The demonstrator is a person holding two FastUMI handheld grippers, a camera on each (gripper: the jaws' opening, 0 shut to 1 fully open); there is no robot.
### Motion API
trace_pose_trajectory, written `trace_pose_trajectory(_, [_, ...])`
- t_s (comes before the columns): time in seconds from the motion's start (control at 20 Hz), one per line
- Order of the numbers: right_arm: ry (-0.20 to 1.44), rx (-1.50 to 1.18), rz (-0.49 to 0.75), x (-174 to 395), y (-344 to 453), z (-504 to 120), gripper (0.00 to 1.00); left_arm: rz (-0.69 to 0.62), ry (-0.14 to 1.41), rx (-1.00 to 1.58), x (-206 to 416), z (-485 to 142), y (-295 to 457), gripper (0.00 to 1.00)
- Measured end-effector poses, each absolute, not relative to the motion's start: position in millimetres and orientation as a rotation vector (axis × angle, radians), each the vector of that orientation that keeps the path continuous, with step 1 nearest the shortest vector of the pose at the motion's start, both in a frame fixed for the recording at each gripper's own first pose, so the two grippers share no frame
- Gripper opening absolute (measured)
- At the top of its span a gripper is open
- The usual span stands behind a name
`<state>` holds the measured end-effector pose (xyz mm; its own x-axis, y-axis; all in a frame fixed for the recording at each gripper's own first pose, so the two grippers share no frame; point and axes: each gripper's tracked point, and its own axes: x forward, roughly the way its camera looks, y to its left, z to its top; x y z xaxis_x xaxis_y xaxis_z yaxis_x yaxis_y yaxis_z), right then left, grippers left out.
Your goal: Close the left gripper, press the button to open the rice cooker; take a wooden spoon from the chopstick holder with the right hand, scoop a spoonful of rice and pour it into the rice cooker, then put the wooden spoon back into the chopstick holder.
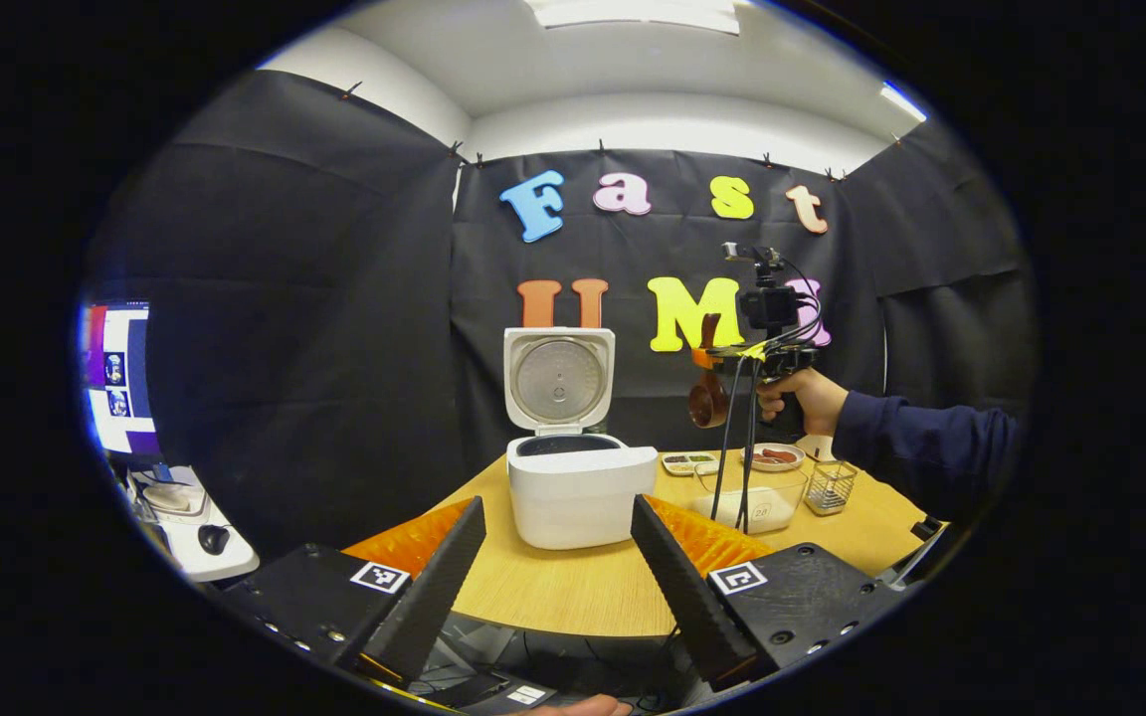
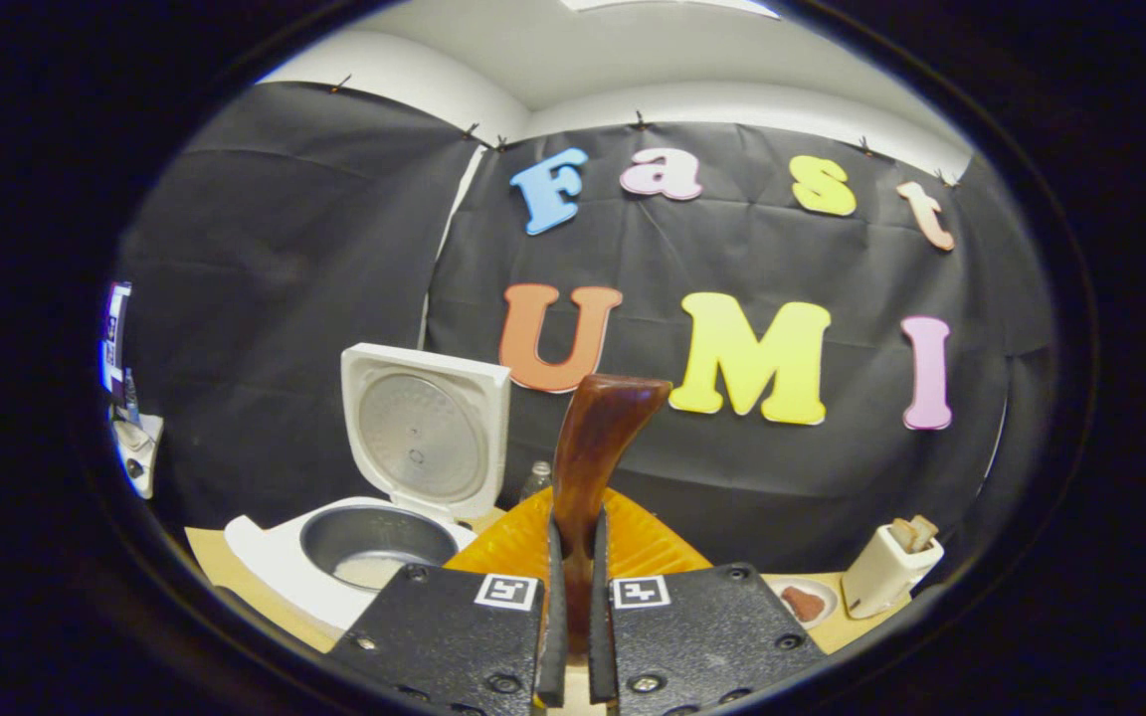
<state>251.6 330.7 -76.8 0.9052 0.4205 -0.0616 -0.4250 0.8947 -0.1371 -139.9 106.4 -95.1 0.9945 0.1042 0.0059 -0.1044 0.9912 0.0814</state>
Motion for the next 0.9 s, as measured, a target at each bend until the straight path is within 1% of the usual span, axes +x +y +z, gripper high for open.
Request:
trace_pose_trajectory(0.25, [0.044, -0.115, 0.340, 260.4, 233.2, -74.8, 0.15, 0.084, -0.005, 0.085, -130.2, -94.2, 81.9, 0.94])
trace_pose_trajectory(0.55, [0.075, -0.106, 0.223, 243.1, 130.4, -78.4, 0.15, 0.093, -0.042, 0.079, -113.9, -76.3, 65.4, 0.94])
trace_pose_trajectory(0.8, [0.133, -0.078, 0.155, 218.2, 78.5, -110.4, 0.16, 0.146, -0.079, 0.080, -90.2, -61.5, 68.7, 0.94])
trace_pose_trajectory(0.9, [0.132, -0.051, 0.146, 210.5, 63.6, -119.9, 0.17, 0.143, -0.085, 0.042, -79.9, -61.0, 65.8, 0.94])
